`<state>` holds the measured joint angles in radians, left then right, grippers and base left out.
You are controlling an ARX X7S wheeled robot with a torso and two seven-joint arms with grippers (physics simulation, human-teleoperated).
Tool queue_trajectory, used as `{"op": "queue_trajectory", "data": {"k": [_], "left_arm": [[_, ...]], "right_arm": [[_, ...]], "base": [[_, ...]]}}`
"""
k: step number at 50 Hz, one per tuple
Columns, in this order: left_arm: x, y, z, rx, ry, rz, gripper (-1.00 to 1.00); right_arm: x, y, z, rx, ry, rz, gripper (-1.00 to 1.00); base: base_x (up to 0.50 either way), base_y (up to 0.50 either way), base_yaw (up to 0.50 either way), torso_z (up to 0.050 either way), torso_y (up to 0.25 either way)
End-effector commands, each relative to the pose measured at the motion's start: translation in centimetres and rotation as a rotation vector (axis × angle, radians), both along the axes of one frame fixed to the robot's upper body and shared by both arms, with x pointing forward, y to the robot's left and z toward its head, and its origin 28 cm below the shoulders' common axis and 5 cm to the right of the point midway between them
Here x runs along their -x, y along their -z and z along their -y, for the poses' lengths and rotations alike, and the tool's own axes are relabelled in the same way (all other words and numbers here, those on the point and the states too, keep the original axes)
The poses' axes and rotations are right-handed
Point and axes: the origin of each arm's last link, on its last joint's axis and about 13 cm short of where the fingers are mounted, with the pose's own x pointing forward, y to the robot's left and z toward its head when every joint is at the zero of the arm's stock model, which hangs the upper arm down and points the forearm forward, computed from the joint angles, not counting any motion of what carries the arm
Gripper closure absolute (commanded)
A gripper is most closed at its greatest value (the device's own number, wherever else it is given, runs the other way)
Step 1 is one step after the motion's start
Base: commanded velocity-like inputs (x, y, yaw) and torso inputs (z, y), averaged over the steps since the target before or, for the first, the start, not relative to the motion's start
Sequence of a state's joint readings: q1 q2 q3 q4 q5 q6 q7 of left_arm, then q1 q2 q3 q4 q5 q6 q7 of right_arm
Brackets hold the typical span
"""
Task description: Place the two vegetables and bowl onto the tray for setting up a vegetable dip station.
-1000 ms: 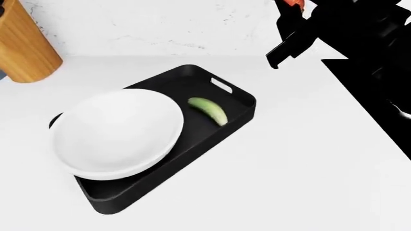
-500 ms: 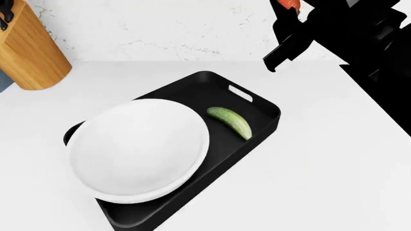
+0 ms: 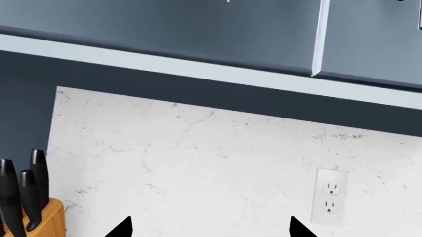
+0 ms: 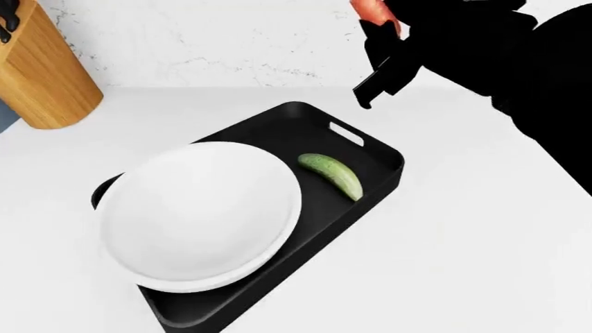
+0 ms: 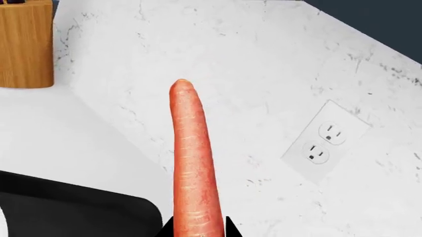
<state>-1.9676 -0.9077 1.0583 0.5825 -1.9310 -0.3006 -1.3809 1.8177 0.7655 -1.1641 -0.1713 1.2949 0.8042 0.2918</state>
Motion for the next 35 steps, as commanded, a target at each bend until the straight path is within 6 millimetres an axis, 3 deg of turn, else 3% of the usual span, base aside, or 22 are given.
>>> {"op": "queue_trajectory", "data": {"k": [1, 13, 23, 35], "left_arm": [[0.0, -0.2, -0.2, 0.006, -0.008, 0.004, -1.0], [0.0, -0.1, -0.1, 0.005, -0.01, 0.003, -1.0], [0.0, -0.1, -0.1, 0.004, -0.01, 0.002, -1.0], [0.0, -0.2, -0.2, 0.006, -0.012, 0.002, -1.0]], "right_arm": [[-1.2, -1.3, -1.5, -0.01, -0.046, -0.186, 1.0], [-3.5, -2.5, -2.6, 0.025, -0.046, -0.375, 1.0], [-4.7, -2.0, -3.2, 0.173, -0.063, -0.498, 1.0], [-6.1, -1.5, -3.2, 0.189, -0.045, -0.587, 1.0]], "base": [[0.0, 0.0, 0.0, 0.0, 0.0], [0.0, 0.0, 0.0, 0.0, 0.0], [0.0, 0.0, 0.0, 0.0, 0.0], [0.0, 0.0, 0.0, 0.0, 0.0]]}}
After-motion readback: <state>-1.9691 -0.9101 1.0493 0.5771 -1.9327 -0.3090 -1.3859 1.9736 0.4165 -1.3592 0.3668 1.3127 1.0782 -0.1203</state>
